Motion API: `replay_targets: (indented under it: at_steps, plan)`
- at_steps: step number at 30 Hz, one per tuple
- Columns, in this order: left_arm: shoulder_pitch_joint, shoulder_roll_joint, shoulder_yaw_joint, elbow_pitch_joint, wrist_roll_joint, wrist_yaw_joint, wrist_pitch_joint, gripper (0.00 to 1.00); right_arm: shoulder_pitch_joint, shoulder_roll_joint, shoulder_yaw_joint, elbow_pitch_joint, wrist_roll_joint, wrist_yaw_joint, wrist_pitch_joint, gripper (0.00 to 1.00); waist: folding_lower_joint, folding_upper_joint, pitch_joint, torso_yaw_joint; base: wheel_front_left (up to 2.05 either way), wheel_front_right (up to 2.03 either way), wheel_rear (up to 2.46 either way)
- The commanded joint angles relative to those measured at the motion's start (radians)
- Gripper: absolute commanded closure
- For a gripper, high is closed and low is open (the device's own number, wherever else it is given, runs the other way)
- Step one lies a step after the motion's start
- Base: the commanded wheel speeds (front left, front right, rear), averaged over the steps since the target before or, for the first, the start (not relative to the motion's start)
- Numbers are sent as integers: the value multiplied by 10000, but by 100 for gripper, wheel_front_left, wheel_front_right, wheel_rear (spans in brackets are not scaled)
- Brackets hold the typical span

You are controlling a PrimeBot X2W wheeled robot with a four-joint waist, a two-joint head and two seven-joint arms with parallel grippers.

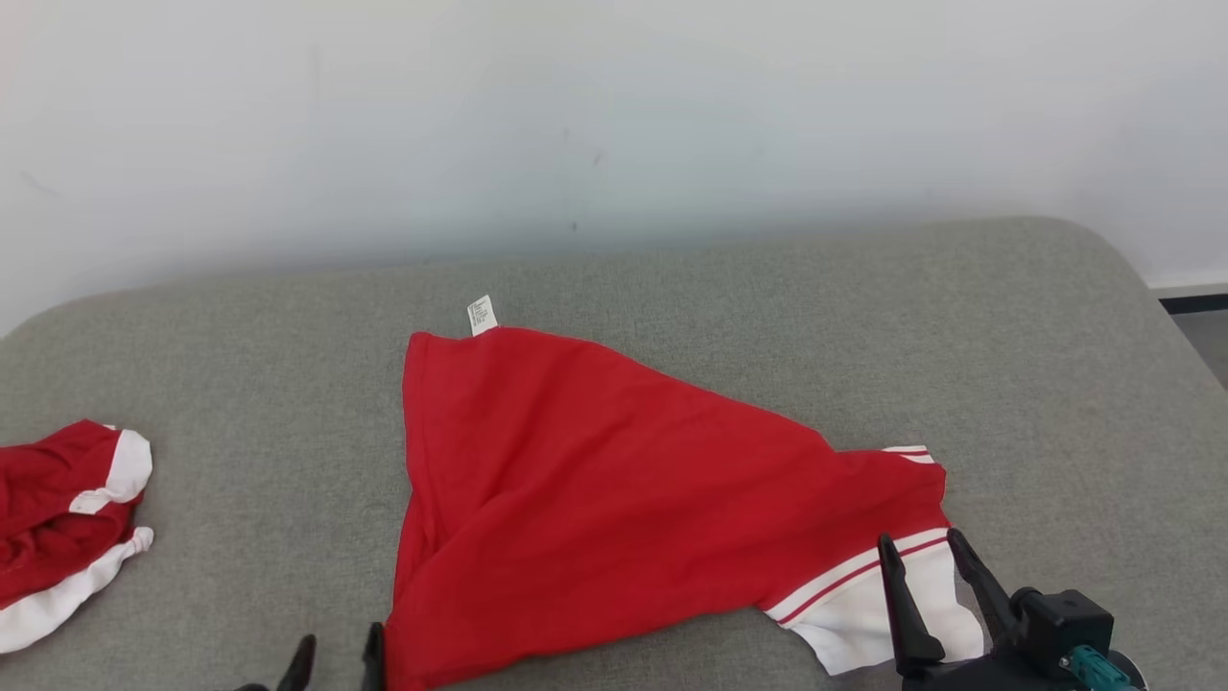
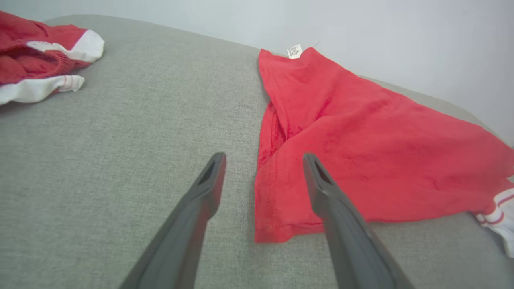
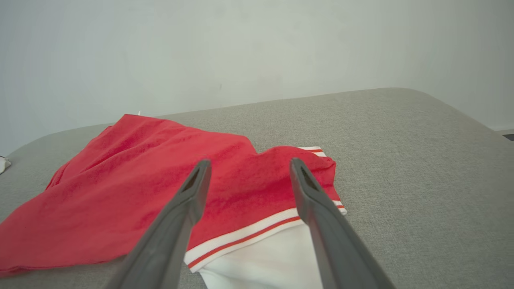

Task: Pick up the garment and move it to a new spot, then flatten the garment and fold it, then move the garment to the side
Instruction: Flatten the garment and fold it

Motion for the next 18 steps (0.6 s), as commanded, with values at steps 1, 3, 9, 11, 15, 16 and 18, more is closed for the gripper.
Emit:
replay_targets:
  at_steps: [1,3,9,11,15,16,18]
  plan:
    - [-75,-19,108,32,22,-14,-200,0,104,-7,-62,-19,-19,-23,-61,0,1,0,-165,2,0,0,0]
    - [-69,-48,269,-38,104,-45,-551,0,191,-7,-179,-47,-55,-23,-61,0,1,0,-296,25,0,0,0]
    - [110,-298,1011,-929,648,54,-816,0,285,-5,-556,-110,-145,-23,-88,0,1,0,-638,86,0,0,0]
    - [230,-487,1293,-1395,877,-92,-821,0,307,-8,-650,-83,-79,-23,-120,0,1,0,-740,79,0,0,0]
    - [489,-774,1678,-2042,1347,-397,-811,0,357,-7,-780,4,-76,-23,-184,0,1,0,-922,50,0,0,0]
    - [566,-832,1728,-2110,1460,-476,-810,0,371,-7,-815,40,-95,-23,-208,0,1,0,-962,38,0,0,0]
    - [679,-923,1832,-2183,1620,-606,-808,0,390,-7,-885,123,-241,-23,-260,0,1,0,-1039,11,0,0,0]
